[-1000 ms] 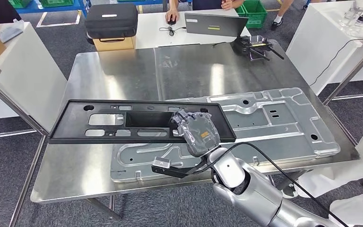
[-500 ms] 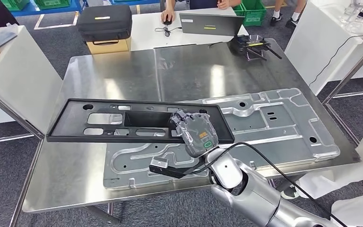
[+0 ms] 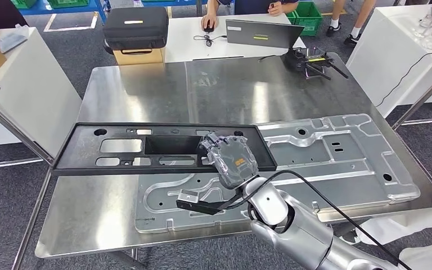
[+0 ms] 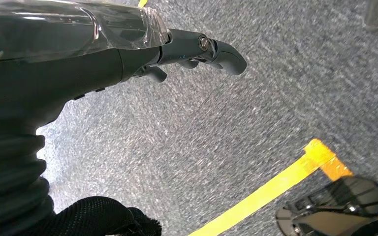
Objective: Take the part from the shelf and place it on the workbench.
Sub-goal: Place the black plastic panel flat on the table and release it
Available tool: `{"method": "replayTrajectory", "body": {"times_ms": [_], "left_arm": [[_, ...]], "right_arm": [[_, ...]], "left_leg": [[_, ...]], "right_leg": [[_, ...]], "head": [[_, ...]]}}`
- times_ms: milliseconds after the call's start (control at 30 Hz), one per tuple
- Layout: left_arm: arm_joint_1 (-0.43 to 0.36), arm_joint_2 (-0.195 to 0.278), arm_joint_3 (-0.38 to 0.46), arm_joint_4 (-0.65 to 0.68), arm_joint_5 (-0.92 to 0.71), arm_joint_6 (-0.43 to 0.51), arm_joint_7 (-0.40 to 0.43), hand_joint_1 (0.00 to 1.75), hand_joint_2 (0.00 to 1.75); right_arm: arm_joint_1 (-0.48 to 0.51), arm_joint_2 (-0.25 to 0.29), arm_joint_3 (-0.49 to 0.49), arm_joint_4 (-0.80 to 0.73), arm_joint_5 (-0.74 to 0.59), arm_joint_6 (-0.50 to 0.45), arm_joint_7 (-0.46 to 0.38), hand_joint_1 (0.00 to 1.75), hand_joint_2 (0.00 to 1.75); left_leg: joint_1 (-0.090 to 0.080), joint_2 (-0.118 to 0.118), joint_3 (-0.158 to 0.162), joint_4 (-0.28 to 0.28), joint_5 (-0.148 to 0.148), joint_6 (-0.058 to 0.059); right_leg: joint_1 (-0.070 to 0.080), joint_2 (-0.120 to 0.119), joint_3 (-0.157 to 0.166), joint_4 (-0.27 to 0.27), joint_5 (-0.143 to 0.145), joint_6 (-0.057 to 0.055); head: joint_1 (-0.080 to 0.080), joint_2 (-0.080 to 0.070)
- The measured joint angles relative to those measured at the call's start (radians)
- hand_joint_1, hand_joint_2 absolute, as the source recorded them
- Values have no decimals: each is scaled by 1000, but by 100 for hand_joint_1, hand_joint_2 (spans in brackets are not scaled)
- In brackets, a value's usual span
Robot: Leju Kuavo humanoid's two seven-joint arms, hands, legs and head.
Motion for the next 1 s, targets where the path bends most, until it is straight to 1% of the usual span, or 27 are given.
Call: {"method": "replayTrajectory", "body": {"times_ms": [33, 67, 133, 167, 200, 233, 300, 333, 367, 400, 433, 467, 500, 533, 567, 633, 667, 700, 767, 833, 933, 967, 1000], "left_arm": [[0, 0, 0, 0, 0, 0, 0, 0, 175], [0, 0, 0, 0, 0, 0, 0, 0, 175], [0, 1, 0, 0, 0, 0, 0, 0, 175], [-1, 1, 0, 0, 0, 0, 0, 0, 175], [-2, 2, 0, 0, 0, 0, 0, 0, 175], [-2, 2, 0, 0, 0, 0, 0, 0, 175], [-2, 3, 0, 0, 1, -2, -3, 0, 175], [-2, 3, 0, 0, 1, -3, -9, 0, 175], [-3, 4, 0, 0, 1, -4, -19, 0, 175], [-3, 5, 0, 0, -1, -4, -31, 0, 175], [-4, 5, 0, 0, -5, -4, -43, 0, 175], [-4, 6, 0, 0, -8, -3, -51, 0, 175], [-5, 7, 0, 0, -10, -3, -55, 0, 175], [-6, 7, 0, 0, -11, -4, -57, 0, 175], [-7, 7, 0, 0, -10, -7, -58, 0, 175], [-7, 6, 0, 0, -8, -16, -63, 0, 175], [-7, 6, 0, 0, -6, -20, -66, 0, 175], [-7, 6, 0, 0, -5, -24, -68, 0, 175], [-7, 6, 0, 0, -5, -31, -72, 0, 175], [-8, 6, 0, 0, -7, -36, -73, 0, 175], [-9, 7, 0, 0, -8, -34, -67, 0, 175], [-9, 7, 0, 0, -7, -33, -63, 0, 175], [-9, 7, 0, 0, -5, -33, -59, 0, 131]], "right_arm": [[-1, 0, 0, 0, -1, 0, 0, 175, 175], [-1, 1, 0, 0, -1, 0, -1, 175, 175], [-2, 1, 1, 0, -2, 0, -1, 175, 175], [-2, 2, 1, 0, -2, 0, -2, 175, 175], [-4, 3, 1, 0, -3, 0, -3, 175, 175], [-5, 4, 1, 0, -4, 0, -4, 175, 175], [-6, 6, 1, 0, -6, 0, -8, 175, 175], [-6, 6, 2, 1, -7, -1, -9, 175, 175], [-5, 6, 2, 2, -7, -1, -8, 175, 175], [-5, 6, 2, 3, -7, -1, -7, 175, 175], [-5, 6, 2, 4, -7, -1, -5, 175, 175], [-5, 6, 2, 4, -7, -1, -4, 175, 175], [-6, 6, 2, 4, -7, -1, -2, 175, 175], [-6, 6, 2, 4, -7, -1, -2, 131, 131], [-7, 5, 1, 4, -8, -1, -1, 87, 87], [-7, 4, 1, 4, -8, -1, -2, 0, 0], [-7, 4, 1, 4, -9, -1, -2, 0, 0], [-7, 4, 1, 4, -9, -2, -1, 0, 0], [-7, 3, 1, 4, -9, -2, -1, 0, 0], [-7, 3, 1, 4, -9, -2, -1, 0, 0], [-7, 2, 1, 4, -9, -2, -2, 0, 0], [-7, 2, 1, 4, -9, -2, -3, 0, 0], [-7, 2, 1, 4, -9, -2, -4, 0, 0]], "left_leg": [[-2, -1, 2, 0, -4, -4], [-2, -1, 2, -1, -7, -9], [0, 0, 2, -2, -11, -20], [2, 1, -3, 9, -19, -26], [4, 2, -15, 37, -35, -33], [7, 3, -41, 89, -60, -40], [11, 4, -117, 231, -115, -52], [14, 5, -149, 284, -126, -56], [15, 5, -165, 300, -119, -59], [17, 6, -160, 274, -91, -60], [18, 7, -136, 211, -50, -61], [18, 8, -104, 134, -12, -60], [17, 8, -75, 68, 15, -56], [15, 8, -55, 24, 30, -51], [14, 7, -46, 5, 33, -46], [13, 6, -45, 2, 34, -41], [14, 5, -45, 1, 35, -40], [13, 4, -45, 1, 34, -39], [11, 3, -45, 1, 33, -36], [10, 3, -45, 1, 32, -33], [8, 3, -45, 2, 31, -30], [7, 3, -45, 2, 31, -29], [7, 3, -45, 2, 31, -29]], "right_leg": [[2, 0, 18, -39, 10, -3], [5, 0, 24, -54, 8, -6], [4, 1, 26, -61, 7, -13], [3, 1, 29, -64, 7, -18], [0, 0, 32, -67, 7, -22], [-2, 0, 35, -69, 6, -26], [-2, -1, 37, -69, 3, -30], [-2, -1, 38, -69, 1, -30], [-3, 0, 40, -68, -2, -30], [-3, 0, 44, -68, -4, -28], [-4, 1, 50, -68, -8, -26], [-4, 1, 56, -68, -12, -22], [-3, 2, 60, -68, -16, -18], [-1, 3, 61, -68, -19, -13], [1, 3, 61, -66, -22, -14], [5, 4, 61, -65, -24, -26], [6, 4, 62, -66, -24, -34], [5, 3, 63, -68, -23, -36], [5, 3, 66, -73, -21, -35], [4, 2, 67, -77, -19, -29], [2, 2, 68, -80, -18, -10], [1, 2, 68, -80, -18, -7], [1, 2, 68, -80, -18, -5]], "head": [[0, 0], [0, 0], [0, 0], [-1, 0], [-1, 0], [-2, 0], [-2, 0], [-2, 0], [-2, 0], [-2, 0], [-2, 0], [-2, 0], [-2, 0], [-2, 0], [-2, 0], [-1, 0], [-1, 0], [-1, 0], [-1, 0], [-1, 0], [-1, 0], [-1, 0], [-1, 0]]}}
